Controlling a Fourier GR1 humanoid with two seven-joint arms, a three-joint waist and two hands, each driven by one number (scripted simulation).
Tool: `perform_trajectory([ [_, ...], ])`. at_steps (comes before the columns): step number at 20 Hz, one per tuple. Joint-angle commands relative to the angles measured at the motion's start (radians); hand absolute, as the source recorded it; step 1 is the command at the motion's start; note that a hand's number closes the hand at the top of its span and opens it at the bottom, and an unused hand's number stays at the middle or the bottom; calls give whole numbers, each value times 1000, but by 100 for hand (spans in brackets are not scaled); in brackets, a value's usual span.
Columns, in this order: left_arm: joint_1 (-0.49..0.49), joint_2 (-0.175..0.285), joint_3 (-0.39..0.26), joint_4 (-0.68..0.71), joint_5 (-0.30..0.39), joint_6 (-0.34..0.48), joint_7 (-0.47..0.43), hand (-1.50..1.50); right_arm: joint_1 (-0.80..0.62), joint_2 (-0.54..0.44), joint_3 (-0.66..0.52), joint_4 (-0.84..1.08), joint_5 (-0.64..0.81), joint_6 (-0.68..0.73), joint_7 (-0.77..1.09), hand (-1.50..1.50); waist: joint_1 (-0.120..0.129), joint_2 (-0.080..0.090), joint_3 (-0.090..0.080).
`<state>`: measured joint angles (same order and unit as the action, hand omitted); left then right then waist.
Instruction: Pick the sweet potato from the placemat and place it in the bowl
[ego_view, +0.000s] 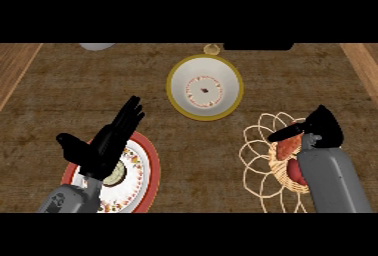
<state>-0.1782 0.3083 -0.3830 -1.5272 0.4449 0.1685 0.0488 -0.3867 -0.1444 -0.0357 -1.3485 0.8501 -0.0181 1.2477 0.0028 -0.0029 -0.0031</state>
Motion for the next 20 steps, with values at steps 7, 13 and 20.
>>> perform_trajectory([
  [7, -32, -29, 16, 36, -11, -18, 4, 0, -135, 77, -88, 105, 68, 140, 240, -150, 5, 5, 2],
  [13, 43, 4, 30, -20, -14, -45, -9, 0, -110, 63, -150, 79, 87, 200, 203, -150, 4, 1, 2],
  [20, -6, -33, 45, -1, -36, -22, 33, 0, -43, 143, -122, 74, 166, 133, 198, -150, -3, 1, 2],
])
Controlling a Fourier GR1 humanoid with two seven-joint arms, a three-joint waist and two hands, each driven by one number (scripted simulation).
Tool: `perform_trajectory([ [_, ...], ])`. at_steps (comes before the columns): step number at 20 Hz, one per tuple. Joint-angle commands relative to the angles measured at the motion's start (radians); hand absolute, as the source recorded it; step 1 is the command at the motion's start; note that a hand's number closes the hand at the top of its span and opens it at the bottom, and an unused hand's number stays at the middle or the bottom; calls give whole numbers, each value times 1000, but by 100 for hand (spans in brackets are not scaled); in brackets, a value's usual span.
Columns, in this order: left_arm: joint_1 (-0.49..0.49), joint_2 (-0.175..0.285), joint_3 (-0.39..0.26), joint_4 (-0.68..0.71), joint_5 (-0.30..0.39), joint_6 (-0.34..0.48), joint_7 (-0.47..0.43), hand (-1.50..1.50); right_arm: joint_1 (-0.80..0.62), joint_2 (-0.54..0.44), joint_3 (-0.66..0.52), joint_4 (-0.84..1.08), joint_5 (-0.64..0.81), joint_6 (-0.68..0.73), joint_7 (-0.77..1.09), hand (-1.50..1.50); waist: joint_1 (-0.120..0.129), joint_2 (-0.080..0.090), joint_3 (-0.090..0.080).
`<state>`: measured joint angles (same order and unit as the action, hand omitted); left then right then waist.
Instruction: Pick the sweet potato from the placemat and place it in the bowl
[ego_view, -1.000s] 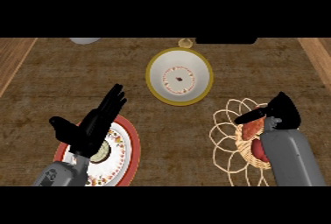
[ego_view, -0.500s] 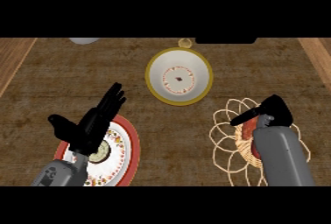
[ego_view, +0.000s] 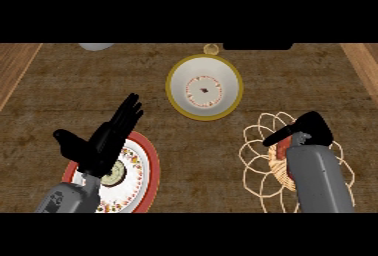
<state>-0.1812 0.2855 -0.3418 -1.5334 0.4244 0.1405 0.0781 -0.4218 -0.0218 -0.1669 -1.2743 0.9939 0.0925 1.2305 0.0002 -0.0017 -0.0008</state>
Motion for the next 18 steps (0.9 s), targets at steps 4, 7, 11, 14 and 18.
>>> perform_trajectory([
  [4, 8, -21, 8, 19, -14, -27, -20, 0, -11, 21, 21, 49, 22, -58, 217, -150, 7, 3, 0],
  [7, 9, -30, 10, -6, -32, -4, 5, 0, -10, 21, 9, 67, 36, -67, 196, -150, 8, 2, 1],
  [11, 68, -1, 16, -60, -24, -48, 11, 0, 17, 22, -21, 75, 52, -82, 143, -150, 9, 1, 1],
  [14, 17, -25, 43, -2, -36, -50, 0, 0, 35, 21, -65, 99, 74, -86, 67, -150, 1, 2, 1],
  [18, 53, -52, 37, 15, -52, -72, -41, 0, 4, 22, -76, 145, 68, -168, 32, 150, 4, 3, 1],
])
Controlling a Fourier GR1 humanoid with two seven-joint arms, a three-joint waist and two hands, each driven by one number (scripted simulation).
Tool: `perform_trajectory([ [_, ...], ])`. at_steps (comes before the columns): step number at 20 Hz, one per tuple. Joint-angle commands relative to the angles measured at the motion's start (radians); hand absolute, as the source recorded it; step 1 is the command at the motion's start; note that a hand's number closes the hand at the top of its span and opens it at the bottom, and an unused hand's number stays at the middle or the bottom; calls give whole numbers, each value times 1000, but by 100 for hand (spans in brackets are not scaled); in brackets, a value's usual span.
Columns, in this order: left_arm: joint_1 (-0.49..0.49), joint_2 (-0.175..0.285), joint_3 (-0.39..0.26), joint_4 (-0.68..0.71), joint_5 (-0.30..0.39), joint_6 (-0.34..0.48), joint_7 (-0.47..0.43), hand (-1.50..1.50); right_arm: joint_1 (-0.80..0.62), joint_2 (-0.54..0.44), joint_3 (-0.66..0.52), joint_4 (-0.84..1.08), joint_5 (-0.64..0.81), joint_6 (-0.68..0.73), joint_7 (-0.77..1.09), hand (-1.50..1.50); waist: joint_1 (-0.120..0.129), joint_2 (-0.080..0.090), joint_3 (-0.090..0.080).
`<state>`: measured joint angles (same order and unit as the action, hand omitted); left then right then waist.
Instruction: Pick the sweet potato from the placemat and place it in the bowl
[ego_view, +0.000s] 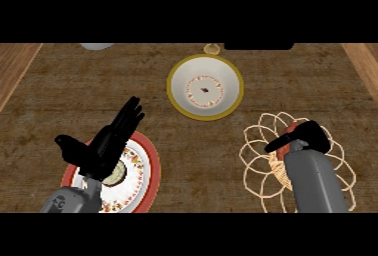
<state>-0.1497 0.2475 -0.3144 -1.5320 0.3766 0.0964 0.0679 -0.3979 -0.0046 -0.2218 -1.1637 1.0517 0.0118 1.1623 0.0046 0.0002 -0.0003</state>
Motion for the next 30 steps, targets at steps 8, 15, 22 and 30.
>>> perform_trajectory([
  [8, -23, -47, 61, 5, -39, -26, 50, 0, -9, 4, 32, 110, 61, -125, -2, 150, -2, 1, 0],
  [15, -36, -20, 127, 28, -19, -101, 51, 0, -63, 4, 39, 182, 100, -132, 2, 150, -1, 2, 0],
  [22, -40, -77, 8, -14, -56, -92, 78, 0, -136, 3, 524, 135, 78, 119, -426, 150, 154, 10, 3],
  [30, -20, -65, 55, 20, -61, -75, 52, 0, -96, 4, 1038, -107, -13, 72, -499, 150, 53, -4, 0],
])
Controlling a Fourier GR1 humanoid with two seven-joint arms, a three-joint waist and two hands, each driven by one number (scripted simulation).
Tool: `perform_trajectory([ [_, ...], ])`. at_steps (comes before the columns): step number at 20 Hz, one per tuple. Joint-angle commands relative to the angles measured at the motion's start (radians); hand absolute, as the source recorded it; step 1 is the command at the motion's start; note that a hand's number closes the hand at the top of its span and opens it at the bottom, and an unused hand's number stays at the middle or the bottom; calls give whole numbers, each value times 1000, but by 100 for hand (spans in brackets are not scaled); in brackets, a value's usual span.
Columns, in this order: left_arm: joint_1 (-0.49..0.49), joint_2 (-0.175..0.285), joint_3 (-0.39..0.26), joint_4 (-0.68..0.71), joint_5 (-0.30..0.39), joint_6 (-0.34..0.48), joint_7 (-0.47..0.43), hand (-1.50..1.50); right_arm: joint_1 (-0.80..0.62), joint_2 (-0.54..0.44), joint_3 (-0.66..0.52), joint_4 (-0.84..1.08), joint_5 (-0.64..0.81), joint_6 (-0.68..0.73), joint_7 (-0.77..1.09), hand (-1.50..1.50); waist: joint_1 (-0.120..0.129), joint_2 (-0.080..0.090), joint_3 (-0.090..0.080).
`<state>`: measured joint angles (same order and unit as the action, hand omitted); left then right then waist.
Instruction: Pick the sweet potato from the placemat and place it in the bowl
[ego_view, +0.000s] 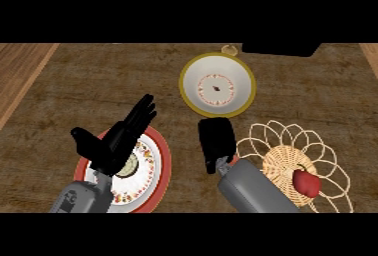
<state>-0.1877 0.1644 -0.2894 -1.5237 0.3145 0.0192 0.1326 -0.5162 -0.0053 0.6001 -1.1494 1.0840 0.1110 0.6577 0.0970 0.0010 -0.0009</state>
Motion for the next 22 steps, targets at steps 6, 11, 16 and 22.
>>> perform_trajectory([
  [6, -8, -3, 61, 51, -1, 8, -39, 0, -54, 5, 362, -440, -95, -21, 258, 150, -84, -5, 0],
  [11, 48, 30, 61, -31, -9, -2, -5, 0, -151, 5, 341, -646, -63, 106, 422, 150, -88, -6, 1],
  [16, 31, -9, 64, 29, -36, -2, -39, 0, -207, 5, 264, -741, -89, 182, 480, 150, -96, -3, 0],
  [22, 67, 3, 84, -42, -22, -14, 1, 0, -354, 5, 79, -550, -138, 103, 365, 150, -84, -1, 0],
])
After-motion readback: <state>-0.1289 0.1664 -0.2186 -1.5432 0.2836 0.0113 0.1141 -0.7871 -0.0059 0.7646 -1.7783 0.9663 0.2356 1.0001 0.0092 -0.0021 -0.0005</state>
